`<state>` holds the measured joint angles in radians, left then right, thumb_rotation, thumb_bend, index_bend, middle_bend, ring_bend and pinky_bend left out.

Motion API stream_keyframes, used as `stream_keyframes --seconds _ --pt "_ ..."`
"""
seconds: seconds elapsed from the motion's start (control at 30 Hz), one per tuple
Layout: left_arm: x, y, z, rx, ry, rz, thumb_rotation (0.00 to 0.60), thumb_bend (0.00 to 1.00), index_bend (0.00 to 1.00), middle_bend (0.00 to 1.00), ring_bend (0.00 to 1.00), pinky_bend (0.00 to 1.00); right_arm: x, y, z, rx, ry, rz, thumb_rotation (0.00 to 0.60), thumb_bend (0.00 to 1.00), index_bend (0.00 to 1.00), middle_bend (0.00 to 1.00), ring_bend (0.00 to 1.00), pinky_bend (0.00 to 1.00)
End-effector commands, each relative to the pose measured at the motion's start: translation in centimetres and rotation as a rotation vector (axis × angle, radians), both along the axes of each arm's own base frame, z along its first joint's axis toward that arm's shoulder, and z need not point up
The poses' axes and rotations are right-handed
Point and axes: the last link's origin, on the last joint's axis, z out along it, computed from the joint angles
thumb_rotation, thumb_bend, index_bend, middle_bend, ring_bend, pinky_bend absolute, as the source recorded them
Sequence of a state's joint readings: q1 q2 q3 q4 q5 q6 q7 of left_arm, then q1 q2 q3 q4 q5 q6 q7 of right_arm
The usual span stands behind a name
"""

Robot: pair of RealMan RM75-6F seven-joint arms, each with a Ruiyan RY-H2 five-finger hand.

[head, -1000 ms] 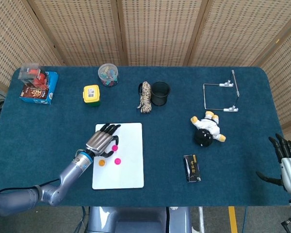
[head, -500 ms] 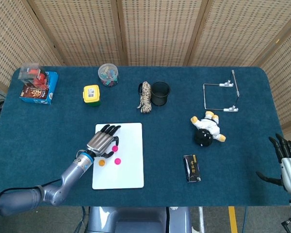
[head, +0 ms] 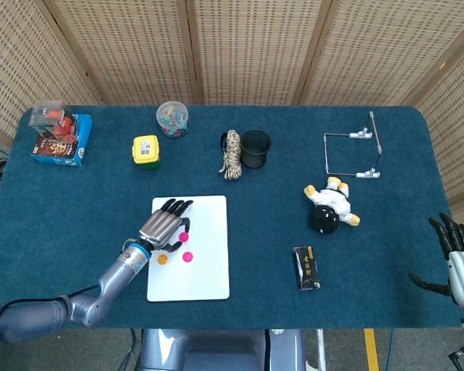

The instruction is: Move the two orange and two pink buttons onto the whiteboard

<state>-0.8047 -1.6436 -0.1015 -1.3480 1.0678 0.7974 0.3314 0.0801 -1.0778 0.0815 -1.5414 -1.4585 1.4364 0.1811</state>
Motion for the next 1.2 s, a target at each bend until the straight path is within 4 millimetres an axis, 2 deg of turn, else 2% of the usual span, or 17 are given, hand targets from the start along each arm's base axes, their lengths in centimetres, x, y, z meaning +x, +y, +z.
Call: stream_keyframes --seconds 0.03,0.27,0.4,0.5,0.63,0.7,0.83,0.97,1.07,1.2 --pt "0.1 0.0 0.0 -0.001 -0.002 0.0 0.6 0.36 0.38 0.0 0.0 0.0 0.0 0.0 0.0 0.0 0.0 0.0 0.6 0.0 0.0 0.0 0.0 0.0" --pt "0.3 0.1 0.0 -0.004 -0.013 0.001 0.6 0.36 0.33 0.0 0.0 0.0 0.0 0.0 0.0 0.0 -0.002 0.0 0.6 0.0 0.0 0.0 0.0 0.0" --pt "0.6 0.2 0.9 0.012 -0.063 0.008 0.6 0.34 0.15 0.0 0.0 0.0 0.0 0.0 0.0 0.001 -0.003 0.0 0.6 0.0 0.0 0.0 0.0 0.0" --pt "0.6 0.2 2.8 0.051 -0.116 0.002 0.6 0.25 0.02 0.0 0.0 0.0 0.0 0.0 0.0 0.0 -0.004 0.001 0.6 0.0 0.0 0.0 0.0 0.0" --pt "-0.5 -0.6 6.5 0.134 -0.184 -0.004 0.6 0.06 0.0 0.0 0.0 0.0 0.0 0.0 0.1 -0.002 -0.003 0.006 0.6 0.0 0.0 0.0 0.0 0.0" --pt "-1.9 -1.5 8.8 0.182 -0.212 0.004 0.6 0.01 0.0 0.0 0.0 0.0 0.1 0.0 0.1 -0.005 -0.003 0.011 0.6 0.0 0.0 0.0 0.0 0.0" --pt "-6.0 -4.6 13.7 0.3 -0.23 0.075 0.6 0.0 0.0 0.0 0.0 0.0 0.1 0.0 0.0 -0.009 0.001 0.018 0.6 0.0 0.0 0.0 0.0 0.0" --pt "-9.5 -8.1 17.5 0.421 -0.203 0.163 0.6 0.0 0.0 0.0 0.0 0.0 0.2 0.1 0.0 -0.017 0.005 0.023 0.6 0.0 0.0 0.0 0.0 0.0" --pt "-11.6 -10.7 19.6 0.487 -0.15 0.227 0.6 0.0 0.0 0.0 0.0 0.0 0.2 0.2 0.0 -0.024 0.004 0.025 0.6 0.0 0.0 0.0 0.0 0.0" --pt "-13.3 -13.9 21.6 0.557 -0.115 0.299 0.6 0.0 0.0 0.0 0.0 0.0 0.5 0.4 0.0 -0.039 0.014 0.042 0.6 0.0 0.0 0.0 0.0 0.0"
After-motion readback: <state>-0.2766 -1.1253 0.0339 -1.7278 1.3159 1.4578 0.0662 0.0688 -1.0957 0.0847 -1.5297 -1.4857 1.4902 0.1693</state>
